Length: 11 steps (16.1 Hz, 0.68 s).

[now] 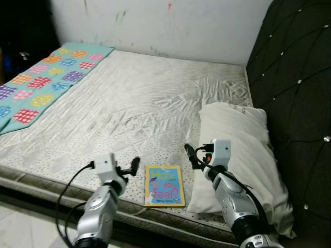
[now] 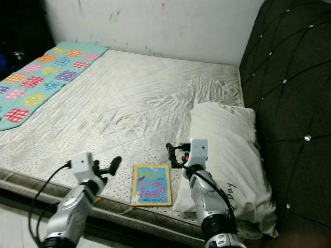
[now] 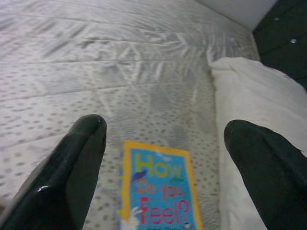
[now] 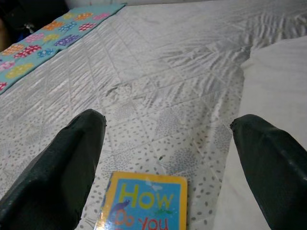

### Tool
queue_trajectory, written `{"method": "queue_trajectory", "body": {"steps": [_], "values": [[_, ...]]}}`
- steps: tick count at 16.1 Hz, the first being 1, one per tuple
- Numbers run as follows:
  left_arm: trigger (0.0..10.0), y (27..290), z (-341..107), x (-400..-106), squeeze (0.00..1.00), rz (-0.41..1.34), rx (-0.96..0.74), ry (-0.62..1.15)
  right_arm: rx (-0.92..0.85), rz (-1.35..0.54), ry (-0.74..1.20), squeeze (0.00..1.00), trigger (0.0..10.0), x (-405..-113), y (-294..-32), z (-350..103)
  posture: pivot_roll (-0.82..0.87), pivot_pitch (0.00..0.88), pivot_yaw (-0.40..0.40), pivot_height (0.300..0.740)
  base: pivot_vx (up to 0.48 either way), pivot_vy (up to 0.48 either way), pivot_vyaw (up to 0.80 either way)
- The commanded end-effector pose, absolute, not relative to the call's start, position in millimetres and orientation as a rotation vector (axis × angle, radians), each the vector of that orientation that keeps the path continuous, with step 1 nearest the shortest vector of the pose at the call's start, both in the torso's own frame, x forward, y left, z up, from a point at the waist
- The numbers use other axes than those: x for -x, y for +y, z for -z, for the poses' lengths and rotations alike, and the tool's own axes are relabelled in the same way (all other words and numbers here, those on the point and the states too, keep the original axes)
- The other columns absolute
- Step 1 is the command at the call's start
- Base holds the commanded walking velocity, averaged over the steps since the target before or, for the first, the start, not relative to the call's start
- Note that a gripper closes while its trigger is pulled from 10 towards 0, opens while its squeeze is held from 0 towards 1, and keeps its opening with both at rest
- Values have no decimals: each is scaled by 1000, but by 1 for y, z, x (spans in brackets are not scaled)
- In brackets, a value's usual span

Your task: Clean up the room

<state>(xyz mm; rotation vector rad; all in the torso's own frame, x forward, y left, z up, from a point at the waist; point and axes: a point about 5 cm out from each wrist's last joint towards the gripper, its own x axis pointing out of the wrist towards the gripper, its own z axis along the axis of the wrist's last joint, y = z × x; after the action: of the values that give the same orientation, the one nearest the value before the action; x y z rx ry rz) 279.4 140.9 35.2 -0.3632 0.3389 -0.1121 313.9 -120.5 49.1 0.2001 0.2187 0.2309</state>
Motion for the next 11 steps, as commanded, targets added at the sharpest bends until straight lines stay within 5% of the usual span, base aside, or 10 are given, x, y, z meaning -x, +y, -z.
{"method": "queue_trajectory", "body": {"steps": [1,6,11], "values": [[10000,138,-35,-280,0,118,359,338,-183,-250,191,0,10000,-315,-120,-56,-19,0,-19,740,0,0,0],[10000,135,-29,-274,0,108,376,356,-175,-250,199,0,10000,-310,-125,-55,-29,0,-24,730,0,0,0],[10000,134,-27,-274,0,103,381,362,-172,-249,201,0,10000,-308,-126,-56,-38,0,-20,670,0,0,0]]}}
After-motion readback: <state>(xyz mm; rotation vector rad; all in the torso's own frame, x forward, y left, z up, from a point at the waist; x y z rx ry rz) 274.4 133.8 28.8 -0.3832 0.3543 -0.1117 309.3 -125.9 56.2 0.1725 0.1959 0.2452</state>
